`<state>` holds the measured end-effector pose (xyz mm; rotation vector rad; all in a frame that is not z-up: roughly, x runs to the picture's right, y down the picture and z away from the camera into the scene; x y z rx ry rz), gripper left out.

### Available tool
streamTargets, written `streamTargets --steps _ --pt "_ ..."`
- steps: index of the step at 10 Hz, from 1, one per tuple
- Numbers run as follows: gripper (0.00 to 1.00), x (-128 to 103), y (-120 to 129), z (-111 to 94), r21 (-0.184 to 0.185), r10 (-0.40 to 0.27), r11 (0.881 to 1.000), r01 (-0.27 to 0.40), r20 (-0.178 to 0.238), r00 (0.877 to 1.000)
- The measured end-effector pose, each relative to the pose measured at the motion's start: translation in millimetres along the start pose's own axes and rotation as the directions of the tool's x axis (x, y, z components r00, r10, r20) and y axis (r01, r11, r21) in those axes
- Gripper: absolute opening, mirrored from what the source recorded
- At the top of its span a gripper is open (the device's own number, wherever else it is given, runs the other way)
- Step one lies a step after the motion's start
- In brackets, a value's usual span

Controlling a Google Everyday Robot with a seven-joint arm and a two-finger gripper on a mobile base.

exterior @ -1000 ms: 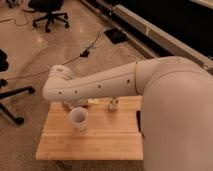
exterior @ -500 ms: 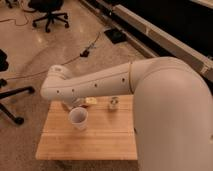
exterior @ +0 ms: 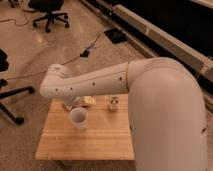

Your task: Pick up the ceramic cup

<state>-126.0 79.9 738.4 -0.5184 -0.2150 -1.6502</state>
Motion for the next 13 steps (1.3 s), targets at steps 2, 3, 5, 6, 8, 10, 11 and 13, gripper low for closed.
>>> streamTargets --steps 2,3,5,6,8,10,11,13 --pt "0.80 1.0 -2.3 2.1 0.000 -0.002 1.000 0.002 0.007 1.000" --pt "0.80 1.5 -4.3 3.3 0.000 -0.004 1.000 0.004 0.011 1.000" --pt "0.80 2.0 -7.4 6.6 -0.003 -0.005 1.000 0.005 0.021 1.000" --pt "0.80 2.2 -9.3 8.1 -0.004 -0.005 1.000 0.005 0.026 1.000" --pt "0.80 2.5 -12.3 12.7 -0.006 -0.005 1.000 0.005 0.036 0.999" --pt "0.80 1.6 -14.4 16.8 -0.007 -0.005 1.000 0.005 0.040 0.999" --pt "0.80 1.6 -15.3 18.7 -0.008 -0.003 1.000 0.003 0.044 0.999" --pt "0.80 0.9 -16.5 21.5 -0.011 0.000 1.000 0.000 0.052 0.999"
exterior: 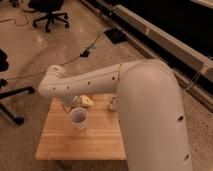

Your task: Pick up the ceramic cup

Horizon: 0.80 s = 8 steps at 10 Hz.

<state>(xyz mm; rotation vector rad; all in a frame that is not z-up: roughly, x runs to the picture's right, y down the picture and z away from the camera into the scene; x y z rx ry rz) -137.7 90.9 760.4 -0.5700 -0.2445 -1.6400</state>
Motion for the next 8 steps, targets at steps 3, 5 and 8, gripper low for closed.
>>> streamTargets --steps 3,5,8 --pt "0.80 -0.9 -2.7 4.5 -0.001 0.002 1.000 -0.002 0.007 1.000" --pt "0.80 -1.1 -2.1 2.5 0.012 -0.003 1.000 0.003 0.001 1.000" --pt "0.80 0.8 16.3 -14.6 0.072 -0.003 0.997 0.004 -0.011 1.000"
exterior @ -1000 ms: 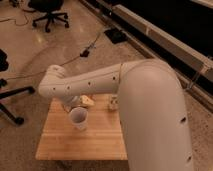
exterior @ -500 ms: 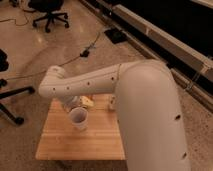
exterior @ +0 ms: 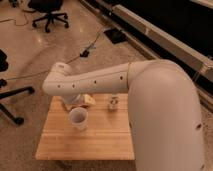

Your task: Pick up the ceramic cup

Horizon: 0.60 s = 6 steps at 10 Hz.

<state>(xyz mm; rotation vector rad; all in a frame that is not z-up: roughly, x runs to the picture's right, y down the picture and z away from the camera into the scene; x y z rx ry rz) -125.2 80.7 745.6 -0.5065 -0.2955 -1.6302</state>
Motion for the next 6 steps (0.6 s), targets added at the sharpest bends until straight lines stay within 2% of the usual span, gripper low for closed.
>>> streamTargets --steps 3,6 --pt "0.80 -4.0 17.7 4.6 0.021 -0.001 1.000 0.001 0.017 1.000" --pt "0.80 -15.0 21.0 29.0 0.034 -0.005 0.999 0.003 0.053 0.999"
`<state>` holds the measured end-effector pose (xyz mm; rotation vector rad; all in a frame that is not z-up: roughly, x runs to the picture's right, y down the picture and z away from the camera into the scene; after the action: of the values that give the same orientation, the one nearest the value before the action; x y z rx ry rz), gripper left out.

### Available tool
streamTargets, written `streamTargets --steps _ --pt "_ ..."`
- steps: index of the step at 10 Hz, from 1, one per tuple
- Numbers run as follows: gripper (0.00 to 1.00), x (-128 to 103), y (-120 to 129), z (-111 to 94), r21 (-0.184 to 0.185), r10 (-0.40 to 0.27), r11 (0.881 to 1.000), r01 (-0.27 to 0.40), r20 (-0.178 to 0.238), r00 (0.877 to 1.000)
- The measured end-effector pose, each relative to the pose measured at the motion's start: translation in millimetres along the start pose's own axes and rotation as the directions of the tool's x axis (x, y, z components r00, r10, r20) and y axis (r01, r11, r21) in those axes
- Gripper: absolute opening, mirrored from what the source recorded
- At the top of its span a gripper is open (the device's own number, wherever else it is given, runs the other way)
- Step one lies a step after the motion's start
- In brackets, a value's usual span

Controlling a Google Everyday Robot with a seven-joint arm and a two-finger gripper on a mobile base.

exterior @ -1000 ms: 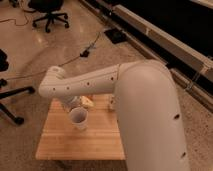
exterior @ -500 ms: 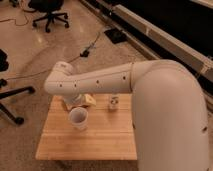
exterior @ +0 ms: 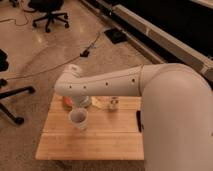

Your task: Pick up the ceramic cup

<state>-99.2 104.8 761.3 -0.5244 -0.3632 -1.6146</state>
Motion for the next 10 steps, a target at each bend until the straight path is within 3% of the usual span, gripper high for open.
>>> streamTargets --steps 8,10 --pt "0.79 -10.9 -12.0 42.2 0.048 -0.010 0.999 0.008 0.036 0.999" --pt "0.61 -14.7 -18.1 47.1 0.073 -0.035 0.997 0.031 0.044 0.998"
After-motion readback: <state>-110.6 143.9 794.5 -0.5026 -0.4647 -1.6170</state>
